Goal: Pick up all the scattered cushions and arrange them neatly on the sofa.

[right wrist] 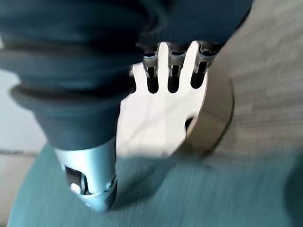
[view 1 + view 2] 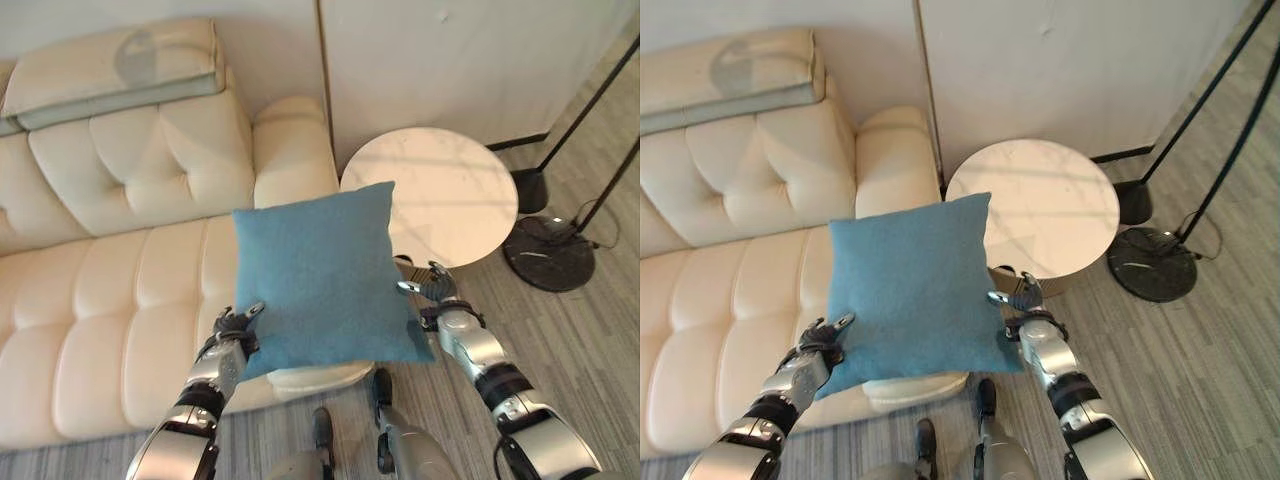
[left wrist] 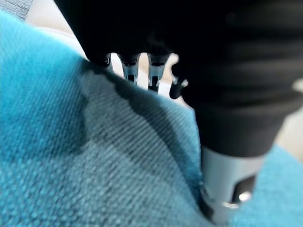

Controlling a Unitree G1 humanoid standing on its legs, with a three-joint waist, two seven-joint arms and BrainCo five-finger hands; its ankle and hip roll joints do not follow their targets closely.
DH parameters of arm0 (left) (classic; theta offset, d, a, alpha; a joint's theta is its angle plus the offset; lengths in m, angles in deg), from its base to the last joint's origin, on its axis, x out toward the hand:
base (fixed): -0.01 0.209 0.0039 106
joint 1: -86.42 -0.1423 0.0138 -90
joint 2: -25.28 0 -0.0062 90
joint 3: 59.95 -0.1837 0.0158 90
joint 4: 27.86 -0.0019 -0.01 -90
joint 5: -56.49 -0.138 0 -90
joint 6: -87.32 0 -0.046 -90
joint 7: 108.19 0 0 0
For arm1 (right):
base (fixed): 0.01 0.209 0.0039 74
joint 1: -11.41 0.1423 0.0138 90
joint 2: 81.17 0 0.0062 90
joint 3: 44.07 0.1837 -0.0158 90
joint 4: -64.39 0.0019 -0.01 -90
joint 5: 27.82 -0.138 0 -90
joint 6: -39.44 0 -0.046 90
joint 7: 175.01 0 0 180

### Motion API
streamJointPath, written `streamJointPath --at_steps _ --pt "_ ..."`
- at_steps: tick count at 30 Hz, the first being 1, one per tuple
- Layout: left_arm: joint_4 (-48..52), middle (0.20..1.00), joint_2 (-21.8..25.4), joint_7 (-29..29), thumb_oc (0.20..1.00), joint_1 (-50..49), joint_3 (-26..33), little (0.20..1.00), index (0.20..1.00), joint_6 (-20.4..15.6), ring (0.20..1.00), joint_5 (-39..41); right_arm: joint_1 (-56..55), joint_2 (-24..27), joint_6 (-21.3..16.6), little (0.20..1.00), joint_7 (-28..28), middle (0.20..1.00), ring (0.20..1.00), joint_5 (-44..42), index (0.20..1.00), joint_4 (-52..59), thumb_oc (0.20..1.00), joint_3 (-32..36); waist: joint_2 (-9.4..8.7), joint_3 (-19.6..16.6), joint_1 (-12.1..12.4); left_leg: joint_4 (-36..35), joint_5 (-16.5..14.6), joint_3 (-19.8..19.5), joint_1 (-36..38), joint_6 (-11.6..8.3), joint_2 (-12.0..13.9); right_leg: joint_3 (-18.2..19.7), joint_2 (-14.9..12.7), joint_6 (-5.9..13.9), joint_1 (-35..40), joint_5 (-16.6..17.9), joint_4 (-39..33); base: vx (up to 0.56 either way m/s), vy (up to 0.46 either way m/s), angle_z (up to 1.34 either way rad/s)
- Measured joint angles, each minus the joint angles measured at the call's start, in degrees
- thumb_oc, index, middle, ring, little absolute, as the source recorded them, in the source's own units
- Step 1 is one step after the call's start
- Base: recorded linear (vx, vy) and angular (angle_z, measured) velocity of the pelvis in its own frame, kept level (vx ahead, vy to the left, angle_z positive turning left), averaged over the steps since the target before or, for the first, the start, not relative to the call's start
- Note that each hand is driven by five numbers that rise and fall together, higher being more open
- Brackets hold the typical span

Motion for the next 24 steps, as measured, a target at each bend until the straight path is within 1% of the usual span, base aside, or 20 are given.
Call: streamJointPath --at_steps 1,2,3,4,5,6,7,9,10,11,12,13,15,16,17,20,22,24 --pt "4.82 1.0 1.13 0.37 1.0 -0.06 0.1 1.0 1.0 -0.94 1.0 1.53 0.52 0.71 -1.18 1.0 0.16 1.0 1.0 0.04 1.0 3.46 1.0 0.72 -0.55 2.72 0.5 -0.44 1.06 -0.21 -0.53 0.25 -0.18 -0.19 -0.2 -0.19 -0.56 0.66 0.0 -0.04 0.047 0.14" --pt "5.4 1.0 0.41 0.44 1.0 -0.34 -0.38 1.0 1.0 -0.9 1.0 1.56 -0.03 0.96 -1.05 1.0 0.22 1.0 1.0 0.15 1.0 4.05 1.0 0.62 -0.84 2.94 0.65 -0.45 1.01 -0.12 -0.47 0.26 -0.21 -0.11 -0.22 0.13 -0.52 0.42 0.0 -0.04 0.047 0.05" --pt "18.74 1.0 0.67 1.63 1.0 -5.55 -1.65 1.0 1.0 -2.27 1.0 1.52 -4.56 1.25 -1.56 1.0 0.73 1.0 1.0 1.55 1.0 14.04 1.0 0.77 -2.65 5.88 0.91 -0.51 1.07 -0.1 -1.26 0.16 -0.44 -0.01 -0.44 0.66 -1.21 -0.01 0.0 -0.04 0.042 0.04" --pt "20.62 1.0 1.08 1.68 1.0 -6.01 -1.55 1.0 1.0 -2.88 1.0 1.52 -5.32 1.22 -1.48 1.0 1.07 1.0 1.0 2.28 1.0 14.07 1.0 0.71 -4.09 7.82 1.18 -0.42 1.26 -0.37 -1.41 -0.07 -0.48 -0.09 -0.51 0.75 -1.31 0.07 0.0 -0.04 0.043 0.07" --pt "20.55 0.238 0.73 1.64 0.238 -6.26 -1.86 0.238 0.238 -2.79 0.238 1.58 -6.11 0.95 -1.3 1.0 0.99 1.0 1.0 2.3 1.0 13.77 1.0 0.41 -4.28 7.89 1.31 -0.42 1.21 -0.42 -1.42 -0.11 -0.53 -0.13 -0.55 0.75 -1.29 0.07 0.01 -0.04 0.05 0.09" --pt "22.18 0.2 0.82 1.68 0.2 -6.97 -2.15 0.2 0.2 -2.8 0.2 1.6 -6.91 0.68 -1.58 1.0 0.98 1.0 1.0 2.34 1.0 14.41 1.0 1.01 -4.37 7.95 1.47 -0.42 1.15 -0.33 -1.44 -0.05 -0.56 -0.05 -0.58 0.74 -1.33 0.07 0.01 -0.02 0.044 0.04" --pt "28.51 0.2 1.32 2.11 0.2 -9.97 -3.61 0.2 0.2 -3.0 0.2 1.98 -10.1 0.66 -2.68 1.0 0.85 1.0 1.0 2.21 1.0 17.97 1.0 1.37 -4.51 8.18 1.48 -0.38 1.08 -0.54 -2.19 -0.05 -0.69 -0.32 -0.87 0.83 -1.95 0.0 -0.01 -0.01 0.026 0.08" --pt "29.5 0.2 1.34 1.73 0.2 -11.57 -3.98 0.2 0.2 -3.54 0.2 4.01 -12.53 0.69 -3.67 1.0 -0.16 1.0 1.0 0.82 1.0 16.54 1.0 1.86 -4.42 8.44 1.48 -0.39 1.3 -1.33 -2.05 0.21 -0.8 -1.27 -1.07 0.22 -1.5 0.69 0.01 -0.02 0.031 0.19" --pt "29.77 0.2 1.32 1.43 0.2 -11.7 -4.55 0.2 0.2 -3.68 0.2 4.33 -14.11 0.79 -4.3 1.0 -0.43 1.0 1.0 -1.0 1.0 15.5 1.0 1.92 -4.42 8.43 1.52 -0.38 1.29 -1.68 -1.69 0.22 -0.79 -1.51 -1.16 0.27 -0.96 0.65 0.01 -0.04 0.048 0.17" --pt "31.0 0.2 1.54 1.45 0.2 -12.2 -5.75 0.2 0.2 -3.73 0.2 5.45 -13.64 0.58 -5.11 0.589 -0.51 0.589 0.589 -1.53 0.589 12.86 0.589 2.28 -4.34 8.47 2.24 -0.38 1.27 -1.74 -1.84 0.24 -0.9 -1.67 -1.37 0.29 -0.89 0.64 0.01 -0.04 0.044 0.13" --pt "34.54 0.2 1.7 1.44 0.2 -13.55 -7.18 0.2 0.2 -3.84 0.2 6.07 -12.63 0.51 -5.64 0.2 -0.61 0.2 0.2 -2.96 0.2 9.39 0.2 2.77 -4.29 8.5 2.86 -0.38 1.27 -1.96 -2.02 0.24 -1.03 -1.96 -1.54 0.32 -0.86 0.61 0.02 -0.06 0.044 0.24" --pt "36.56 0.2 1.84 1.34 0.2 -13.7 -8.93 0.2 0.2 -4.08 0.2 6.13 -10.15 1.08 -5.86 0.2 -0.59 0.2 0.2 -4.73 0.2 6.15 0.2 2.89 -4.26 8.52 3.06 -0.37 1.29 -3.06 -2.13 0.22 -1.16 -3.04 -1.85 0.58 -0.74 0.42 0.01 -0.04 0.029 0.27" --pt "35.06 0.2 1.04 1.38 0.2 -12.81 -9.52 0.2 0.2 -4.52 0.2 6.47 -8.91 1.03 -6.6 0.2 -0.35 0.2 0.2 -6.45 0.2 4.38 0.2 3.06 -4.24 8.53 3.13 -0.27 1.29 -3.5 -2.52 0.14 -1.21 -3.45 -2.01 0.63 -0.61 0.38 0.01 -0.02 0.015 0.2" --pt "34.23 0.2 0.53 1.41 0.2 -11.97 -9.49 0.2 0.2 -4.9 0.2 6.78 -8.23 1.25 -6.61 0.2 -0.07 0.2 0.2 -7.63 0.2 3.81 0.2 3.06 -4.24 8.52 2.99 -0.27 1.16 -3.67 -2.25 -0.13 -1.25 -3.53 -2.04 0.76 -0.54 0.27 0.01 0.0 0.014 0.09" --pt "33.22 0.2 0.51 1.44 0.2 -11.04 -9.54 0.2 0.2 -4.93 0.2 8.2 -8.05 1.41 -6.61 0.2 -0.06 0.2 0.2 -8.03 0.2 3.92 0.2 3.04 -4.24 8.52 3.05 -0.21 1.38 -3.78 -2.08 0.05 -1.26 -3.55 -2.06 0.74 -0.34 0.28 0.01 -0.01 0.031 0.06" --pt "33.2 0.2 0.55 2.06 0.2 -10.73 -10.53 0.2 0.2 -4.97 0.2 8.82 -7.87 1.49 -6.57 0.2 1.02 0.2 0.2 -9.03 0.2 3.97 0.2 3.04 -4.13 8.48 3.03 0.03 1.26 -4.42 -1.69 -0.14 -1.27 -4.43 -2.17 0.73 0.39 0.3 0.02 -0.02 0.073 0.1" --pt "33.29 0.2 0.64 2.14 0.2 -11.2 -10.61 0.2 0.2 -4.21 0.2 9.41 -9.67 1.55 -6.28 0.2 2.03 0.2 0.2 -9.31 0.2 5.52 0.2 3.08 -3.91 8.32 3.08 0.0 1.39 -4.56 0.38 0.14 -1.3 -4.49 -2.21 0.71 2.43 0.3 0.01 -0.02 0.092 0.04" --pt "34.81 0.2 1.19 2.5 0.2 -11.8 -10.29 0.2 0.2 -2.77 0.2 10.34 -11.73 2.98 -4.7 0.2 2.2 0.2 0.2 -9.24 0.2 10.18 0.2 3.19 -3.74 7.55 2.96 -0.29 1.35 -4.31 1.22 0.17 -1.61 -4.12 -2.48 0.71 3.14 0.28 0.02 -0.01 0.154 -0.05"
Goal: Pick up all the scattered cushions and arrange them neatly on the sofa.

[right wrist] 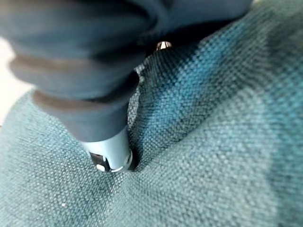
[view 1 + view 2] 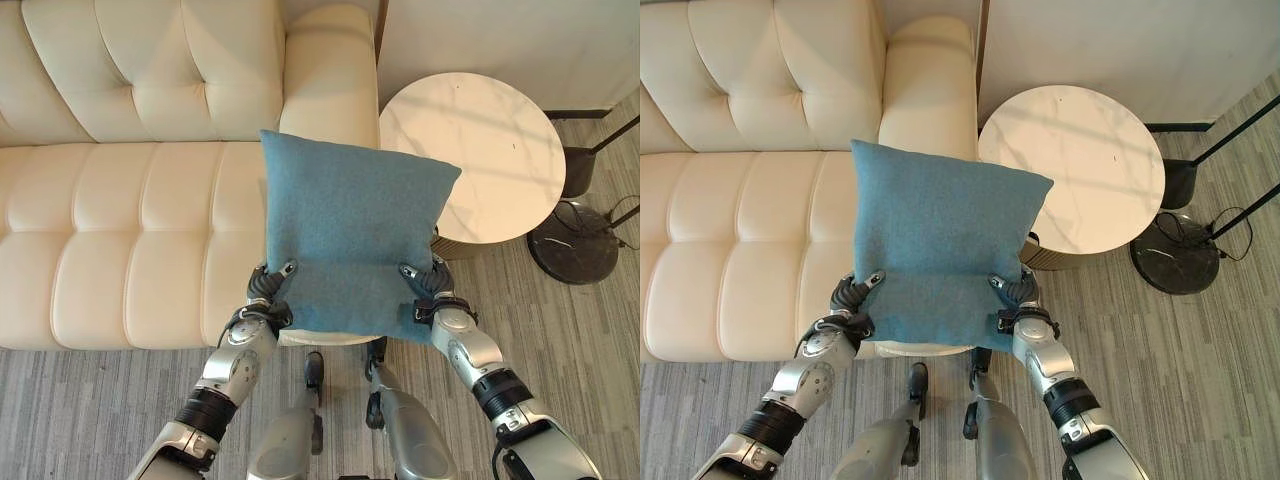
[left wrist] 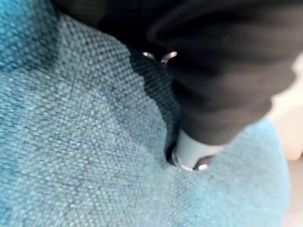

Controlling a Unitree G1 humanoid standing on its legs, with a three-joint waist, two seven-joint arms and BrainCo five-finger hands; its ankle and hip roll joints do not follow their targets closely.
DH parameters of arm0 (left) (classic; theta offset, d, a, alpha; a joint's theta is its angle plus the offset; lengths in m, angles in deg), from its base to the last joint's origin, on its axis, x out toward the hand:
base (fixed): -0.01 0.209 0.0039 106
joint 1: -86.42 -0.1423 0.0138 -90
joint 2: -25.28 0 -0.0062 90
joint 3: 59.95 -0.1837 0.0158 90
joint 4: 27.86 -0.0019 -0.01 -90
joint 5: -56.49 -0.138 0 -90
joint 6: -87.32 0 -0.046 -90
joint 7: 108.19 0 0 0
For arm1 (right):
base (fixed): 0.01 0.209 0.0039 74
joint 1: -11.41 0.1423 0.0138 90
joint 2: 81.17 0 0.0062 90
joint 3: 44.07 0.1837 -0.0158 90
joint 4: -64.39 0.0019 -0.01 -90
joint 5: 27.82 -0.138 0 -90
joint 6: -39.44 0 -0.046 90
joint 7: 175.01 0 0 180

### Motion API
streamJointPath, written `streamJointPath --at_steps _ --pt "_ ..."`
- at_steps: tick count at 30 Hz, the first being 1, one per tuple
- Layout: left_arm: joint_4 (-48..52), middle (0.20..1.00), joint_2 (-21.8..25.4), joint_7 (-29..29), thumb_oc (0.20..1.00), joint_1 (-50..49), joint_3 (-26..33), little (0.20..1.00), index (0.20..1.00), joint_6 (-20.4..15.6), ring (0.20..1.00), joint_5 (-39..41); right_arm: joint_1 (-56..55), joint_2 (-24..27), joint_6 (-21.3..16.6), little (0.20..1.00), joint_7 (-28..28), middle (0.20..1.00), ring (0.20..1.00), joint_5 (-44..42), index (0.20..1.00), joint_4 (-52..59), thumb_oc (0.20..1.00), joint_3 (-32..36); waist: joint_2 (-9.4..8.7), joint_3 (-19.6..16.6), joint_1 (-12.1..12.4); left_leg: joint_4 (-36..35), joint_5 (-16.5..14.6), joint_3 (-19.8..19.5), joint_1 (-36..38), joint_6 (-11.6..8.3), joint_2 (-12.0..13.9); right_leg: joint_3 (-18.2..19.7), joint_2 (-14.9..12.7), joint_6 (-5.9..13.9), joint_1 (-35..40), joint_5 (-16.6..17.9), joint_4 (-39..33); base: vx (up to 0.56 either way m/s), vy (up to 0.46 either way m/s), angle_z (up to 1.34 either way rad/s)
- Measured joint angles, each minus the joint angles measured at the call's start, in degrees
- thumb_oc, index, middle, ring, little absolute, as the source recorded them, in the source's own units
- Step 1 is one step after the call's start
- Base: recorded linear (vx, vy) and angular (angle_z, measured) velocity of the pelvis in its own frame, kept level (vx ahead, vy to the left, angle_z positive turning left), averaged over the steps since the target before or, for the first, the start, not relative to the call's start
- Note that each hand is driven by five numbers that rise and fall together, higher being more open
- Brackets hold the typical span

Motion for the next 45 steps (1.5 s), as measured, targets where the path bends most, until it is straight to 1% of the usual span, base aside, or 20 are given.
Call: streamJointPath --at_steps 4,7,8,9,10,12,13,15,21,22,26,27,28,29,31,32,35,39,42,45 --pt "13.71 0.2 0.13 -0.26 0.2 -13.12 2.37 0.2 0.2 1.93 0.2 -5.55 -16.35 4.27 -0.26 0.2 -3.06 0.2 0.2 1.21 0.2 18.46 0.2 3.0 -0.3 -2.99 -0.41 0.03 -0.7 1.17 3.45 1.03 -0.3 1.31 0.14 0.07 2.84 0.07 0.03 -0.12 0.164 -0.16" --pt "13.91 0.2 0.48 -0.96 0.2 -16.08 2.72 0.2 0.2 2.92 0.2 -9.07 -22.39 4.15 -0.16 0.2 -4.54 0.2 0.2 2.7 0.2 21.69 0.2 3.93 -1.51 -3.67 -0.56 0.56 -0.92 3.73 3.51 1.74 -1.3 3.47 -0.72 2.16 2.3 1.52 0.04 -0.21 0.061 -0.34" --pt "14.29 0.2 0.53 -1.11 0.2 -16.57 3.06 0.2 0.2 2.96 0.2 -9.28 -23.6 4.1 -0.15 0.2 -5.26 0.2 0.2 2.96 0.2 22.19 0.2 4.52 -1.5 -3.61 -1.08 1.7 -0.53 4.41 2.69 3.08 -1.21 4.57 -0.82 4.3 1.8 2.9 0.05 -0.09 -0.023 -0.44" --pt "16.27 0.2 -0.21 -1.8 0.2 -18.88 4.78 0.2 0.2 2.97 0.2 -9.93 -24.17 4.34 -0.29 0.2 -6.29 0.2 0.2 3.81 0.2 22.74 0.2 4.46 -0.37 -3.57 -1.29 1.94 -0.42 5.31 1.88 3.98 0.51 5.52 0.0 8.18 0.6 0.84 2.5 -0.08 -0.053 -0.38" --pt "17.07 0.2 -0.47 -2.02 0.2 -20.17 5.62 0.2 0.2 2.98 0.2 -11.23 -25.73 4.71 -0.14 0.2 -7.57 0.2 0.2 4.24 0.2 23.22 0.2 4.56 1.23 -3.58 -1.86 2.07 -0.26 5.1 1.7 4.31 2.72 5.37 1.16 5.0 -0.48 -7.43 10.99 -0.03 -0.076 -0.33" --pt "19.43 0.2 0.15 -2.87 0.2 -22.69 6.7 0.2 0.2 3.04 0.2 -11.28 -29.61 4.89 0.51 0.2 -9.22 0.2 0.2 5.0 0.2 27.1 0.2 4.89 1.38 -3.88 -1.64 2.3 0.64 4.75 2.08 3.42 4.21 6.03 0.67 5.81 2.89 -14.78 20.78 -0.03 -0.118 -0.06" --pt "21.99 0.2 0.85 -3.6 0.2 -24.85 7.17 0.2 0.2 3.07 0.2 -11.26 -32.25 4.43 0.45 0.2 -10.5 0.2 0.2 5.43 0.2 30.46 0.2 6.04 0.94 -4.15 -1.51 2.1 1.16 4.11 2.17 2.78 4.23 7.83 0.06 5.94 7.69 -19.6 20.63 -0.07 -0.169 0.06" --pt "23.99 0.2 1.53 -4.01 0.2 -26.45 7.82 0.2 0.2 3.05 0.2 -11.25 -32.35 4.07 0.43 0.2 -11.43 0.2 0.2 5.7 0.2 32.38 0.2 6.47 0.33 -4.55 -0.86 1.98 2.11 3.93 1.51 1.86 3.91 9.21 -0.02 6.23 12.75 -21.58 15.21 -0.11 -0.201 0.01" --pt "24.33 0.2 -1.94 -4.89 0.2 -30.77 10.43 0.2 0.2 3.35 0.2 -11.34 -30.99 5.54 0.35 0.2 -12.69 0.2 0.2 5.8 0.2 32.53 0.2 6.02 3.36 -7.7 -0.29 0.89 5.27 1.05 0.32 -2.5 7.69 6.89 4.79 1.72 15.74 -18.65 7.15 -0.22 -0.253 0.23" --pt "24.37 0.2 -1.99 -5.32 0.2 -31.36 10.62 0.2 0.2 3.55 0.2 -11.48 -31.02 5.96 -0.27 0.2 -12.97 0.2 0.2 5.53 0.2 32.73 0.2 5.94 4.28 -8.41 0.83 1.53 6.31 -0.69 -1.4 -3.87 9.18 5.56 7.19 0.21 14.7 -18.61 9.03 -0.47 -0.386 0.45" --pt "25.54 0.2 -2.7 -5.68 0.2 -33.83 10.6 0.2 0.2 3.59 0.2 -11.92 -31.96 6.57 -1.16 0.2 -13.16 0.2 0.2 3.53 0.2 32.83 0.2 4.82 5.37 -8.12 1.1 0.81 9.19 -5.8 -3.37 -6.48 11.58 0.96 9.92 -3.11 11.43 -21.12 15.74 -0.33 -0.193 0.52" --pt "25.48 0.2 -2.7 -5.68 0.2 -34.23 10.47 0.2 0.2 3.76 0.2 -12.62 -31.9 7.25 -1.3 0.2 -13.16 0.2 0.2 3.53 0.2 32.83 0.2 4.59 5.77 -7.9 1.36 0.19 8.18 -6.03 -3.61 -5.9 12.03 -0.19 10.09 -4.53 10.28 -22.12 18.3 -0.31 -0.14 1.05" --pt "25.32 0.2 -2.0 -5.68 0.2 -33.74 10.95 0.2 0.2 4.01 0.2 -13.57 -31.89 6.78 -1.39 0.2 -13.15 0.2 0.2 3.5 0.2 32.87 0.2 4.1 3.58 -7.59 1.6 -0.01 -2.75 0.22 -4.06 -5.8 11.48 -2.77 6.86 -7.87 9.51 -21.8 17.44 -0.29 -0.121 1.0" --pt "25.21 0.2 -1.28 -5.74 0.2 -32.46 11.06 0.2 0.2 4.04 0.2 -13.6 -31.86 6.07 -1.47 0.2 -13.12 0.2 0.2 3.45 0.2 32.87 0.2 4.18 1.74 -6.76 1.27 3.46 -2.36 5.47 -4.94 -4.25 10.35 -4.69 4.36 -7.83 10.21 -20.46 15.86 -0.2 -0.08 1.25" --pt "25.25 0.2 -1.99 -6.3 0.2 -31.8 10.35 0.2 0.2 4.03 0.2 -13.82 -32.19 7.23 -1.68 0.2 -12.57 0.2 0.2 3.01 0.2 33.28 0.2 4.4 -0.19 -7.06 0.47 16.25 -3.83 12.22 -4.18 -4.29 7.45 -9.83 0.95 -6.48 14.35 -16.31 6.3 -0.12 0.018 1.56" --pt "25.4 0.2 -2.7 -6.59 0.2 -32.08 10.55 0.2 0.2 3.81 0.2 -14.0 -31.49 7.53 -2.12 0.2 -12.36 0.2 0.2 2.39 0.2 33.37 0.2 4.71 1.88 -7.49 0.61 13.84 -4.46 12.34 -0.23 -4.41 8.1 -13.47 1.37 -3.88 15.09 -13.99 4.25 -0.14 0.047 1.71" --pt "25.56 0.2 -2.87 -6.81 0.2 -30.78 9.58 0.2 0.2 3.64 0.2 -14.01 -32.2 7.86 -2.75 0.2 -11.82 0.2 0.2 1.64 0.2 33.51 0.2 5.95 2.5 -7.05 -1.54 9.41 -4.98 18.76 1.73 -4.95 10.47 -20.74 1.22 -3.49 14.9 -13.52 3.36 -0.05 0.038 1.45" --pt "25.39 0.2 -2.52 -6.94 0.2 -30.03 8.65 0.2 0.2 3.71 0.2 -13.99 -31.14 8.2 -3.0 0.2 -11.35 0.2 0.2 1.41 0.2 33.63 0.2 7.66 2.54 -5.42 -0.84 7.48 -3.33 21.3 1.58 -3.71 13.06 -22.22 1.04 -3.96 11.73 -14.47 5.93 0.06 0.201 0.67" --pt "25.46 0.2 -1.51 -7.29 0.2 -29.82 8.65 0.2 0.2 3.78 0.2 -14.0 -31.33 6.64 -3.0 0.2 -11.23 0.2 0.2 1.49 0.2 33.85 0.2 8.42 2.17 -4.88 -1.5 2.88 -0.95 19.73 1.72 -1.46 9.59 -19.01 -0.15 -0.48 10.3 -13.34 5.15 0.11 0.25 0.36" --pt "25.51 0.2 -0.5 -7.27 0.2 -30.3 8.9 0.2 0.2 3.77 0.2 -14.01 -31.38 5.94 -2.95 0.2 -11.23 0.2 0.2 1.52 0.2 33.98 0.2 7.63 2.02 -4.76 -1.44 2.81 0.0 19.98 1.71 -0.19 7.71 -17.03 -1.69 -0.08 10.0 -12.29 5.34 0.11 0.228 0.13"
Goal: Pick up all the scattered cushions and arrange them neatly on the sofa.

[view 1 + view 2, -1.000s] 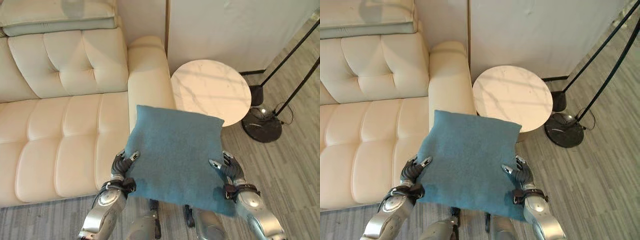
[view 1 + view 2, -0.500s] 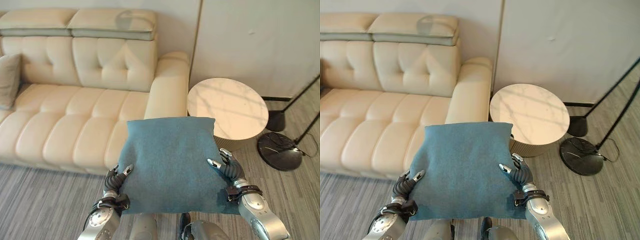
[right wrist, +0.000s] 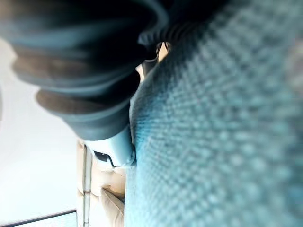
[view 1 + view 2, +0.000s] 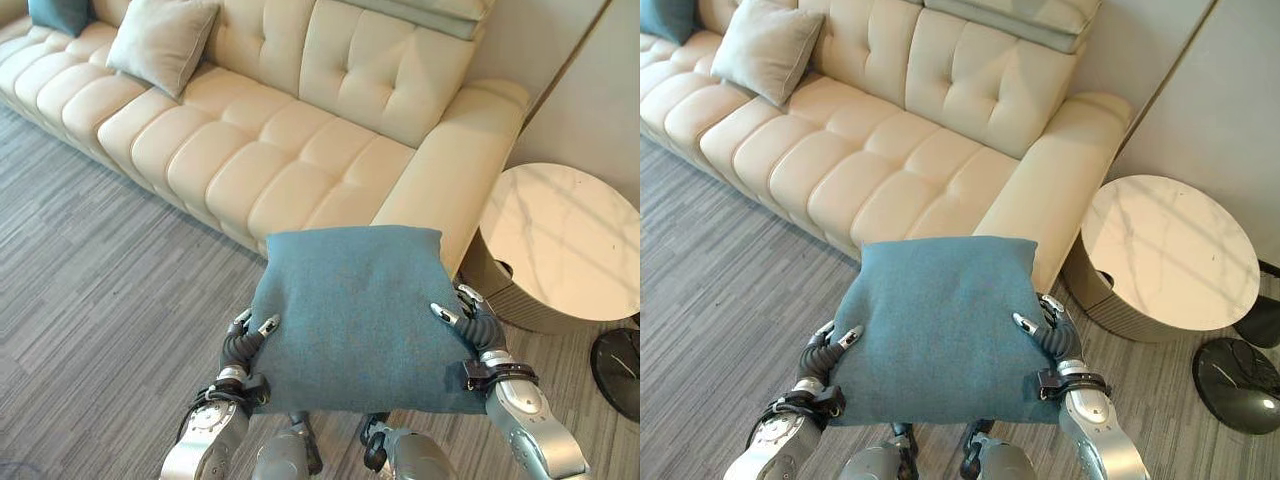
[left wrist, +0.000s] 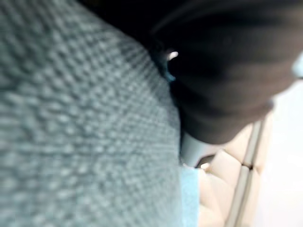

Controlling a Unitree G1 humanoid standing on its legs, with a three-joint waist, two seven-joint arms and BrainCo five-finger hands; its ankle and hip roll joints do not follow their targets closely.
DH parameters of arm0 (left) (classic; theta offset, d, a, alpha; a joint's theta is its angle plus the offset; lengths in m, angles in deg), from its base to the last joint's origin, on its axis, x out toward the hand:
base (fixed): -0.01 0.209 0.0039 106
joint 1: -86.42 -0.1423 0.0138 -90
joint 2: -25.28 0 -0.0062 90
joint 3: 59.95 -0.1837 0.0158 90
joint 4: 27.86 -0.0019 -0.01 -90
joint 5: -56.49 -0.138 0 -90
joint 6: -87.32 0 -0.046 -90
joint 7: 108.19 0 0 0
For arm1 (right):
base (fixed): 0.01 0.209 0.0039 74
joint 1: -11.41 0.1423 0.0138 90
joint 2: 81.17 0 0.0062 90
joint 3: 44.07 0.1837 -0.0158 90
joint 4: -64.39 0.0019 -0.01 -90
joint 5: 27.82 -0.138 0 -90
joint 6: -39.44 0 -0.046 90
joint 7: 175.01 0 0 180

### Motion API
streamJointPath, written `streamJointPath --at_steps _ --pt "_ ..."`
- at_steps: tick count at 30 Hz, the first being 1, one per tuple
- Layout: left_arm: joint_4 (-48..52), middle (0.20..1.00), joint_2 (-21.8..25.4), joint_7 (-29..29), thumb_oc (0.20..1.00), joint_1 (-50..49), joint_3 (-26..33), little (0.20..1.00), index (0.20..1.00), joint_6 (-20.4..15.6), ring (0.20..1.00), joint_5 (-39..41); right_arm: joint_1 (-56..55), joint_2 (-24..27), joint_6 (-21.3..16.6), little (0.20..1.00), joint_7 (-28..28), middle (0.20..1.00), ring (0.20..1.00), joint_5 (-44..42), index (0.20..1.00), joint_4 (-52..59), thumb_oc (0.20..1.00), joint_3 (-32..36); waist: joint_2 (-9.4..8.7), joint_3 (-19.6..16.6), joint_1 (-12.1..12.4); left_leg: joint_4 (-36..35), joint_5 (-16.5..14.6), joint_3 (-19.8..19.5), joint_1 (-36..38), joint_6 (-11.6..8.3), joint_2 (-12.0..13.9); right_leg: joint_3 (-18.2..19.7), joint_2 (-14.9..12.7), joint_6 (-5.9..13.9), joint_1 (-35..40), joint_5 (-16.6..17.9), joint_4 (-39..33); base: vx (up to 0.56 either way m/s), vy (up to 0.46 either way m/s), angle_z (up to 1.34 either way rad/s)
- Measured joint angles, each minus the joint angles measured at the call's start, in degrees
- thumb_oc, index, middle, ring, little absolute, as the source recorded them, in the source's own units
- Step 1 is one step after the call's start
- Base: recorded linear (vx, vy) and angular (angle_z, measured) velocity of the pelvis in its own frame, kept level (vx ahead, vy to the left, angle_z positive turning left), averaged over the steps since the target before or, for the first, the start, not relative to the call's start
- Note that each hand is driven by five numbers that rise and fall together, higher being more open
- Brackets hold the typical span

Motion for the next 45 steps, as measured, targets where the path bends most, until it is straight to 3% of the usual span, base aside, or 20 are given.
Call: streamJointPath --at_steps 5,6,8,10,11,14,16,17,20,23,24,25,26,29,31,35,36,39,42,45 --pt "-0.08 0.2 0.42 0.46 0.2 0.24 0.48 0.2 0.2 -0.22 0.2 0.0 0.24 -0.7 0.01 0.2 0.1 0.2 0.2 1.09 0.2 0.11 0.2 -1.0 -0.35 0.12 1.35 0.33 -0.99 -0.87 0.26 2.27 -2.54 0.79 -2.27 1.42 0.05 1.26 1.66 0.12 0.297 0.14" --pt "-0.08 0.2 0.63 0.97 0.2 1.32 0.21 0.2 0.2 -0.21 0.2 0.0 0.32 -1.47 0.02 0.2 0.25 0.2 0.2 1.15 0.2 0.34 0.2 -0.27 -0.46 0.51 1.07 1.71 -2.36 -1.93 0.11 3.72 -3.63 2.26 -4.19 3.06 -1.68 -0.66 7.75 0.15 0.452 0.27" --pt "-0.25 0.2 0.82 1.42 0.2 2.79 -0.43 0.2 0.2 -0.23 0.2 -0.03 1.05 -1.43 0.08 0.2 1.29 0.2 0.2 1.72 0.2 0.89 0.2 -0.25 0.01 0.98 -0.33 2.54 -3.09 -3.54 0.63 4.88 -4.67 3.87 -7.93 2.91 -5.13 -3.02 19.69 0.11 0.251 0.57" --pt "-0.21 0.2 1.4 1.96 0.2 4.6 -0.79 0.2 0.2 -0.41 0.2 -0.26 1.55 -1.49 0.04 0.2 1.83 0.2 0.2 2.19 0.2 1.05 0.2 -0.77 -0.38 1.25 -1.35 1.8 -3.38 -6.09 1.81 5.71 -5.82 10.75 -8.47 3.53 -9.02 -7.62 27.6 0.11 0.101 0.55" --pt "-0.22 0.2 2.65 2.68 0.2 5.32 0.05 0.2 0.2 -1.21 0.2 -1.62 2.61 -1.55 -0.09 0.2 2.07 0.2 0.2 2.18 0.2 1.24 0.2 -1.59 -0.93 1.43 -1.72 0.98 -2.8 -6.17 1.83 6.0 -5.89 18.11 -4.49 4.95 -10.88 -10.0 27.25 0.09 0.032 0.28" --pt "-0.2 0.2 3.48 3.7 0.2 6.9 0.57 0.2 0.2 -1.6 0.2 -1.88 5.04 -1.48 -0.26 0.2 2.65 0.2 0.2 2.07 0.2 1.05 0.2 -2.66 -1.44 1.6 -0.84 0.33 -2.62 -6.52 2.03 6.18 -6.63 17.97 -0.34 3.44 -13.21 -10.37 20.42 0.11 -0.048 0.1" --pt "-0.25 0.2 2.56 3.96 0.2 7.68 2.24 0.2 0.2 -1.94 0.2 -2.32 7.47 -1.51 -0.36 0.2 3.02 0.2 0.2 1.91 0.2 1.06 0.2 -3.33 -1.07 2.36 -0.76 0.23 -2.67 -6.83 1.98 5.95 -5.98 18.71 3.3 4.42 -15.42 -9.43 14.91 0.21 -0.07 0.15" --pt "-0.32 0.2 2.44 4.04 0.2 8.55 2.2 0.2 0.2 -1.97 0.2 -2.35 7.83 -1.4 -0.79 0.2 3.19 0.2 0.2 1.54 0.2 1.09 0.2 -3.27 -1.82 2.53 -0.53 0.13 -3.02 -7.66 2.6 5.64 -6.57 17.98 3.34 3.82 -16.01 -5.91 9.79 0.3 -0.08 0.34" --pt "-0.36 0.2 2.23 4.27 0.2 8.38 2.35 0.2 0.2 -2.08 0.2 -3.9 9.13 -1.86 -1.31 0.2 3.8 0.2 0.2 1.18 0.2 1.03 0.2 -3.41 -3.26 2.54 -0.09 0.02 -5.51 -8.0 5.18 4.52 -7.06 13.94 1.91 4.88 -13.6 -1.6 0.2 0.42 -0.134 0.13" --pt "-0.11 0.2 1.58 4.32 0.2 8.2 2.78 0.2 0.2 -2.1 0.2 -4.04 8.82 -1.56 -1.3 0.2 3.8 0.2 0.2 0.97 0.2 0.94 0.2 -3.4 -3.55 2.04 0.26 0.17 -8.78 -8.39 8.9 0.89 -5.5 10.87 2.58 3.48 -10.19 3.31 -0.05 0.49 -0.135 -0.04" --pt "-0.11 0.2 1.15 4.32 0.2 8.16 2.74 0.2 0.2 -2.11 0.2 -4.04 8.73 -1.42 -1.29 0.2 3.8 0.2 0.2 0.96 0.2 0.9 0.2 -3.44 -3.21 1.54 0.03 0.52 -9.61 -8.61 9.57 0.02 -4.37 10.65 3.36 3.38 -9.89 3.24 1.16 0.59 -0.233 0.07" --pt "0.07 0.2 0.9 4.31 0.2 7.83 2.7 0.2 0.2 -2.12 0.2 -4.01 8.7 -1.44 -1.29 0.2 3.8 0.2 0.2 0.84 0.2 0.91 0.2 -3.37 -2.83 0.42 -0.48 3.36 -11.34 -8.89 9.9 -1.85 -2.18 9.15 4.75 1.16 -9.2 1.75 2.95 0.28 -0.142 0.1" --pt "0.13 0.2 1.21 4.29 0.2 7.82 2.41 0.2 0.2 -2.13 0.2 -4.01 8.58 -1.59 -1.32 0.2 3.78 0.2 0.2 0.84 0.2 0.92 0.2 -3.27 -3.14 0.13 -0.62 7.0 -12.36 -8.69 9.04 -2.2 -1.7 9.19 5.28 0.61 -8.48 1.58 2.74 0.28 -0.157 -0.01" --pt "0.2 0.2 1.08 4.1 0.2 7.71 2.13 0.2 0.2 -2.34 0.2 -4.0 8.56 -0.77 -1.59 0.2 3.68 0.2 0.2 -0.2 0.2 1.03 0.2 -3.14 -3.79 -0.93 -0.1 29.67 -15.27 -9.7 2.01 -4.68 2.02 11.08 8.3 -3.93 -3.15 2.0 0.39 0.23 -0.141 -0.25" --pt "0.56 0.2 -0.34 4.09 0.2 7.22 2.19 0.2 0.2 -2.56 0.2 -3.99 8.57 0.11 -1.7 0.2 3.63 0.2 0.2 -0.25 0.2 1.19 0.2 -3.04 -2.71 -1.63 0.09 33.61 -16.08 -10.8 -1.19 -6.08 1.79 12.03 9.23 -6.6 -0.83 3.16 -1.53 0.09 -0.035 -0.45" --pt "2.01 0.2 -0.17 3.77 0.2 7.12 1.99 0.2 0.2 -2.68 0.2 -4.0 8.31 1.12 -2.2 0.2 3.67 0.2 0.2 -0.76 0.2 1.13 0.2 -2.88 -2.34 -1.75 -1.08 18.67 -15.23 -10.79 -4.85 -4.81 -0.01 13.81 9.06 -6.74 1.64 3.09 -2.9 0.18 0.028 -0.28" --pt "2.01 0.2 -0.75 3.77 0.2 6.79 1.9 0.2 0.2 -2.68 0.2 -4.0 8.17 1.15 -2.21 0.2 3.68 0.2 0.2 -0.75 0.2 1.12 0.2 -2.82 -2.33 -1.73 -1.21 11.85 -12.48 -13.2 -4.25 -4.4 -1.15 14.92 8.9 -6.63 3.22 3.01 -3.67 0.15 0.049 -0.3" --pt "1.97 0.2 -1.3 3.78 0.2 6.03 1.95 0.2 0.2 -2.68 0.2 -4.01 7.46 1.08 -2.4 0.2 3.66 0.2 0.2 -0.73 0.2 1.12 0.2 -2.83 -1.67 -1.63 -1.84 3.15 -5.28 -17.77 -4.05 -4.45 -1.05 15.91 8.99 -6.1 6.66 1.64 -5.24 0.2 0.077 -0.37" --pt "1.99 0.2 -2.08 3.74 0.2 6.24 1.45 0.2 0.2 -2.7 0.2 -4.01 5.97 1.39 -2.42 0.2 3.7 0.2 0.2 -0.71 0.2 1.12 0.2 -2.69 -0.94 -1.73 -2.76 0.31 -2.01 -17.72 -4.42 -4.6 0.07 16.77 8.95 -6.03 7.77 0.24 -5.26 0.25 0.147 -0.14" --pt "1.92 0.2 -2.16 3.83 0.2 6.23 1.11 0.2 0.2 -2.69 0.2 -4.0 5.61 1.27 -2.42 0.2 3.76 0.2 0.2 -0.71 0.2 1.07 0.2 -2.3 -0.49 -1.63 -3.01 -2.7 -0.7 -21.74 -3.94 -5.38 0.33 18.82 8.73 -5.61 8.31 -1.41 -5.23 0.22 0.16 -0.19"
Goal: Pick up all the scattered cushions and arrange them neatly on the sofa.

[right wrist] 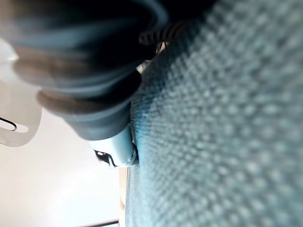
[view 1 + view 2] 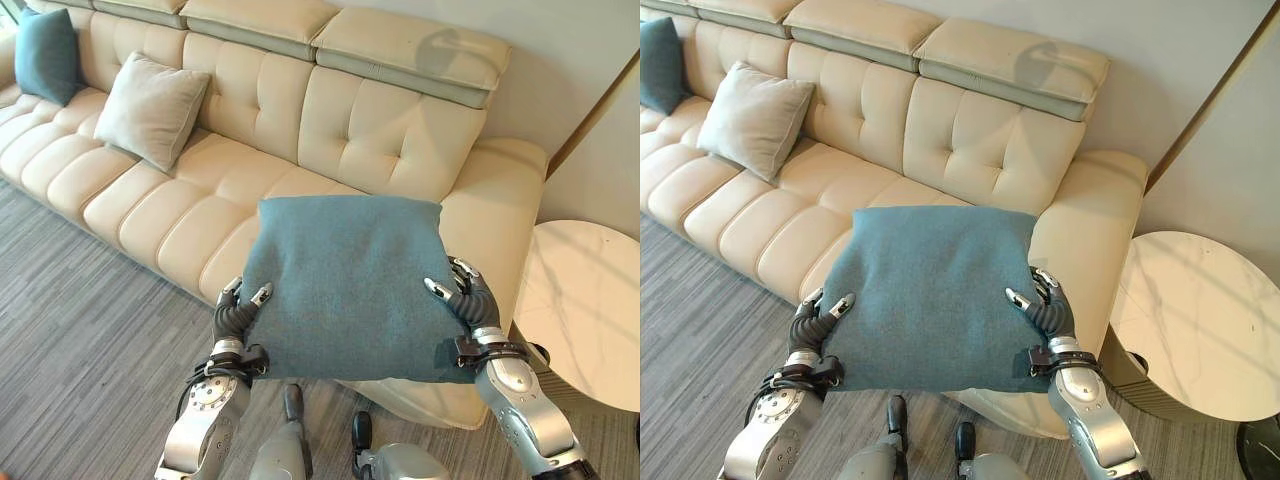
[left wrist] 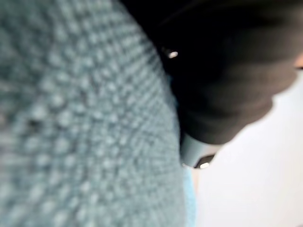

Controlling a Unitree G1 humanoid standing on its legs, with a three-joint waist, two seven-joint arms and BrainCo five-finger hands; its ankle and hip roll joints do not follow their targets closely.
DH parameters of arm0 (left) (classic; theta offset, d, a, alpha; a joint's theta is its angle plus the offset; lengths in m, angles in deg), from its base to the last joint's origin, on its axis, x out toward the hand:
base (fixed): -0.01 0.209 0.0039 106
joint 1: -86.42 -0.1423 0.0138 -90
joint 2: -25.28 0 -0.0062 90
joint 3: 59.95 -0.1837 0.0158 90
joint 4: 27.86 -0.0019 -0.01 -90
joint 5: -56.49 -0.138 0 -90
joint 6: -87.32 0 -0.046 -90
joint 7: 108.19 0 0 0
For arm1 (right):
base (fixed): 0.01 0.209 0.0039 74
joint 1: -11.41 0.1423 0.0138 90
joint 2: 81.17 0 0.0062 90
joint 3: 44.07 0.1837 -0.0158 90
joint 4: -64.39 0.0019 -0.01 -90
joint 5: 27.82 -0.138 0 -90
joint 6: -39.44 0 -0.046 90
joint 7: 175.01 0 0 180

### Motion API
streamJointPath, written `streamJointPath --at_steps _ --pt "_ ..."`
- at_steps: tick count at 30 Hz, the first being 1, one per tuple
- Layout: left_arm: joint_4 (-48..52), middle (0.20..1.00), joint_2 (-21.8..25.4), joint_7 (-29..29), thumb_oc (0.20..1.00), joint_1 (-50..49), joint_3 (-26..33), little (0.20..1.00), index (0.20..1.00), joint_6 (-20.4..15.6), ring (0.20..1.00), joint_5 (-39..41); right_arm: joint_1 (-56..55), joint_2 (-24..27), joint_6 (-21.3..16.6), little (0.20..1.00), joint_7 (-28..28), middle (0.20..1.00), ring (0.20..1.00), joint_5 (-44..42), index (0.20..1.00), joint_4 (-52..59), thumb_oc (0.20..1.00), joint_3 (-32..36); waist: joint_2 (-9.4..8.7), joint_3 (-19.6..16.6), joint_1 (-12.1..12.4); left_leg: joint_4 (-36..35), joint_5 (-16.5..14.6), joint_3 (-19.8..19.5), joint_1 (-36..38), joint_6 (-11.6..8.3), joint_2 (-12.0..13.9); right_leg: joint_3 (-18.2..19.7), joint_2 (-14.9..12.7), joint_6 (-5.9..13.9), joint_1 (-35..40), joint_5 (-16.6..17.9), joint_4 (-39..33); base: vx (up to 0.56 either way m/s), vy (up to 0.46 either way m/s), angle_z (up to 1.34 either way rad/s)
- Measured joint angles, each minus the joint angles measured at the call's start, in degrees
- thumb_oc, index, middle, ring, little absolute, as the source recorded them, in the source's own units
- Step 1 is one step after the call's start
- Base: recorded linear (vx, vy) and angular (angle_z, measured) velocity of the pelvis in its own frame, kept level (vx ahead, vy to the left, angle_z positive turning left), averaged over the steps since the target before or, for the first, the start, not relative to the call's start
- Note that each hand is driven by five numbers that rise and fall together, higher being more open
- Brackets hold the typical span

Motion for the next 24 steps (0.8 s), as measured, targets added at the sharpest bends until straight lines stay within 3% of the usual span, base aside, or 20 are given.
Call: streamJointPath --at_steps 1,2,4,7,8,10,11,12,14,16,18,20,21,22,23,24 --pt "-0.05 0.2 -0.26 0.06 0.2 -0.22 -0.29 0.2 0.2 0.01 0.2 0.01 -0.09 0.03 0.0 0.2 -0.02 0.2 0.2 0.0 0.2 0.0 0.2 0.37 1.01 0.01 0.36 -0.61 0.12 -1.68 0.11 0.13 0.47 1.35 -0.11 0.64 0.22 -0.25 -0.01 0.32 0.246 -0.42" --pt "-0.21 0.2 -0.38 0.09 0.2 -0.22 -0.81 0.2 0.2 0.0 0.2 0.01 -0.36 0.08 0.0 0.2 -0.04 0.2 0.2 0.01 0.2 -0.14 0.2 0.91 2.13 0.09 0.6 -0.55 2.21 -1.74 0.69 0.56 0.25 1.66 -0.32 1.9 0.64 -0.66 0.05 0.35 0.278 -0.44" --pt "-0.18 0.2 -0.44 0.1 0.2 -0.54 -1.33 0.2 0.2 0.0 0.2 0.01 -1.66 -0.45 0.01 0.2 -0.11 0.2 0.2 0.05 0.2 -0.16 0.2 1.46 2.3 0.12 0.93 0.1 5.69 -0.47 2.17 3.13 -2.3 2.94 -3.14 5.35 1.69 -1.79 0.12 0.44 0.374 -0.37" --pt "-0.14 0.2 -0.02 0.07 0.2 -0.6 -1.34 0.2 0.2 0.0 0.2 0.01 -3.07 -1.25 0.01 0.2 -0.31 0.2 0.2 0.13 0.2 -0.11 0.2 1.57 2.15 -0.03 0.9 -0.2 5.09 1.2 3.82 4.63 -5.67 3.94 -6.83 7.2 2.82 -2.6 0.47 0.36 0.35 -0.15" --pt "0.06 0.2 0.83 0.07 0.2 -0.49 -1.29 0.2 0.2 -0.01 0.2 -0.01 -3.52 -1.88 0.04 0.2 -0.76 0.2 0.2 0.67 0.2 0.02 0.2 1.47 1.97 -0.03 0.9 -0.24 3.27 1.95 4.4 7.26 -8.13 4.15 -9.1 9.64 2.41 -2.79 1.94 0.34 0.396 -0.17" --pt "0.0 0.2 1.34 0.13 0.2 -0.34 -1.2 0.2 0.2 0.0 0.2 -0.03 -3.31 -3.07 0.33 0.2 -1.03 0.2 0.2 0.86 0.2 0.02 0.2 1.18 2.26 0.19 1.36 -0.25 2.09 3.28 4.97 8.99 -8.56 5.45 -9.97 11.06 -1.56 -4.66 9.54 0.16 0.255 -0.35" --pt "-0.06 0.2 1.42 0.18 0.2 -0.45 -1.19 0.2 0.2 0.0 0.2 -0.03 -3.41 -3.78 0.41 0.2 -1.05 0.2 0.2 0.95 0.2 0.01 0.2 1.35 2.53 0.04 1.43 -0.15 3.59 4.26 5.25 9.3 -8.1 5.65 -10.36 11.25 -3.62 -6.34 13.94 0.13 0.271 -0.53" --pt "-0.03 0.2 3.35 0.38 0.2 -0.18 -1.04 0.2 0.2 -0.03 0.2 -0.09 -3.79 -4.64 0.47 0.2 -1.09 0.2 0.2 1.45 0.2 0.1 0.2 0.77 1.24 -0.03 1.54 -0.1 2.34 6.19 6.46 11.53 -8.46 5.85 -11.09 12.1 -9.15 -7.81 24.67 0.19 0.307 -0.67" --pt "-0.25 0.2 5.06 0.76 0.2 0.57 -0.86 0.2 0.2 -0.02 0.2 -0.41 -3.4 -5.32 0.47 0.2 -1.3 0.2 0.2 1.83 0.2 0.06 0.2 0.72 -0.23 0.04 2.1 -0.17 1.65 8.21 7.27 11.98 -8.84 4.96 -12.21 12.17 -16.44 -10.01 36.43 0.19 0.227 -0.63" --pt "-0.31 0.2 5.05 0.88 0.2 1.12 -0.91 0.2 0.2 -0.02 0.2 -1.37 -3.38 -5.36 0.54 0.2 -1.31 0.2 0.2 1.83 0.2 0.06 0.2 0.78 -0.36 0.17 2.11 -0.17 1.28 9.28 7.77 12.02 -8.65 4.53 -11.53 12.14 -18.62 -12.15 36.32 0.1 0.067 -0.31" --pt "-0.37 0.2 4.87 1.27 0.2 1.05 -0.47 0.2 0.2 -0.03 0.2 -2.26 -2.66 -5.33 0.81 0.2 -1.31 0.2 0.2 1.81 0.2 0.0 0.2 0.29 -0.76 0.17 2.48 -0.16 0.58 12.47 8.74 11.2 -8.29 0.11 -10.54 11.65 -19.76 -12.18 30.35 0.21 0.049 -0.52" --pt "-0.39 0.2 5.15 1.31 0.2 0.5 1.74 0.2 0.2 -0.02 0.2 -2.28 -1.32 -5.16 0.85 0.2 -1.37 0.2 0.2 1.79 0.2 -0.06 0.2 -0.94 -1.34 0.04 2.41 -0.23 -1.76 15.36 9.74 10.13 -7.97 -6.07 -9.68 10.45 -19.44 -8.87 25.16 0.27 0.014 -0.54" --pt "-0.4 0.2 4.89 1.31 0.2 0.14 2.54 0.2 0.2 -0.01 0.2 -2.3 -1.0 -5.28 0.91 0.2 -1.5 0.2 0.2 1.79 0.2 -0.14 0.2 -1.18 -1.52 -0.06 2.9 -0.25 -2.32 16.58 10.11 9.93 -7.89 -9.44 -9.85 10.78 -18.86 -8.32 23.66 0.18 -0.034 -0.67" --pt "-0.38 0.2 4.76 1.34 0.2 -0.35 3.24 0.2 0.2 -0.02 0.2 -2.35 -0.89 -5.38 0.91 0.2 -1.64 0.2 0.2 1.79 0.2 -0.12 0.2 -1.49 -2.12 -0.44 4.07 -0.18 -2.12 18.16 10.31 10.2 -7.97 -12.16 -10.01 9.76 -18.17 -7.5 21.24 0.34 -0.098 -1.18" --pt "-0.27 0.2 3.94 1.69 0.2 -1.53 3.98 0.2 0.2 -0.02 0.2 -2.96 -0.51 -4.98 0.99 0.2 -2.17 0.2 0.2 1.79 0.2 -0.66 0.2 -2.22 -2.17 -0.85 4.09 -0.16 -4.02 20.36 12.19 7.91 -7.43 -18.33 -9.53 8.27 -13.96 -1.93 13.48 0.36 -0.141 -1.09" --pt "-0.27 0.2 3.93 1.69 0.2 -1.95 3.94 0.2 0.2 -0.02 0.2 -3.33 -0.74 -5.01 0.99 0.2 -2.17 0.2 0.2 1.79 0.2 -0.66 0.2 -2.41 -2.31 -1.2 4.09 0.1 -3.82 20.38 12.31 8.23 -7.23 -18.53 -9.14 8.28 -13.09 -0.36 12.29 0.38 -0.244 -0.7"
